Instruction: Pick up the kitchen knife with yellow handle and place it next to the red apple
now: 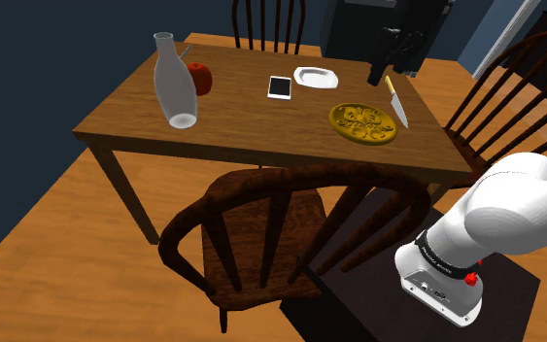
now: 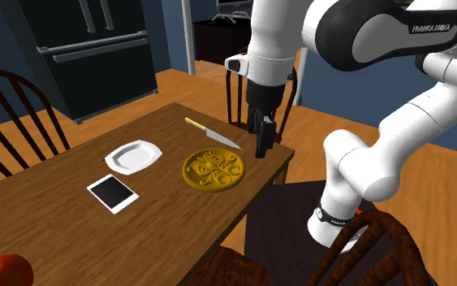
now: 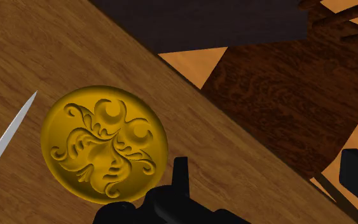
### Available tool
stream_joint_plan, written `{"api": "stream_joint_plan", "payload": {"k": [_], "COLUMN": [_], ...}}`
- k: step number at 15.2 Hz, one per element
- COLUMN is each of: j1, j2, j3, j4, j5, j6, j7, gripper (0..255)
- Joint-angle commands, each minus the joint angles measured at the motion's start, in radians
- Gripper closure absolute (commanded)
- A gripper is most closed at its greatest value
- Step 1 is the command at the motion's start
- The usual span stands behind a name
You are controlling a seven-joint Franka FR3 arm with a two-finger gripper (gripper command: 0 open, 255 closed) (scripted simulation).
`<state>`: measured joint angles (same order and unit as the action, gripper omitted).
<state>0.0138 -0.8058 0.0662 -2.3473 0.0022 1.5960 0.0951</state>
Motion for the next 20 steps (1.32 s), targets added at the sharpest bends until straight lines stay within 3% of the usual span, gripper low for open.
{"api": "stream_joint_plan", "payload": {"k": [1, 10, 20], "j1": [0.0, -0.111, -0.214], "j2": [0.0, 0.167, 0.4], "j3": [0.0, -0.123, -0.262], "j4": [0.0, -0.016, 0.039], "j5": [0.0, -0.07, -0.105], "j6": [0.0, 0.178, 0.354], "j7": [0.0, -0.011, -0.025], "gripper": [0, 0, 0]}}
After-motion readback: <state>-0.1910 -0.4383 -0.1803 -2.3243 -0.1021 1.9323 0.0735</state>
